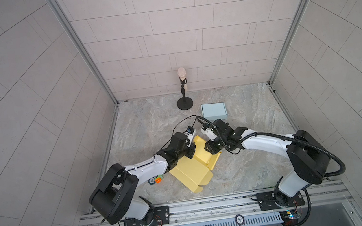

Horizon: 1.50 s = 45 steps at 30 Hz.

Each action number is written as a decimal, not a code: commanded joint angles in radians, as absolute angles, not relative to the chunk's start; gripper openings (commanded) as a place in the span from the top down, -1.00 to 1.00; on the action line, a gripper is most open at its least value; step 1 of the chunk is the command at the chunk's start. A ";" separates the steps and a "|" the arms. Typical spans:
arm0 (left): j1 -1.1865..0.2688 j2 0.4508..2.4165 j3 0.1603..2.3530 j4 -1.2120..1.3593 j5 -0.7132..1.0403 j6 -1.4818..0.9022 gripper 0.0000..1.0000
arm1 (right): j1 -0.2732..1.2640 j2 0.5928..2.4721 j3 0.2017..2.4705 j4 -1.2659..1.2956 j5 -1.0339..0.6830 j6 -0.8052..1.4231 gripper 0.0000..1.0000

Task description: Fold the paper box

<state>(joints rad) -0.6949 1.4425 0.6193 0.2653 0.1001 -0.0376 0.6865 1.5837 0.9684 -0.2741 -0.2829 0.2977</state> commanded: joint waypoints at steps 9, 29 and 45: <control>-0.771 1.283 0.473 0.394 -0.158 -0.246 0.81 | 0.704 1.340 0.957 -0.313 -0.105 0.443 -0.40; -0.866 1.237 0.547 0.161 -0.433 -0.402 0.83 | 0.815 1.142 0.737 -0.224 -0.014 0.682 -0.11; -0.936 1.249 0.602 0.084 -0.486 -0.468 0.83 | 0.815 1.294 0.771 -0.194 0.044 0.675 0.16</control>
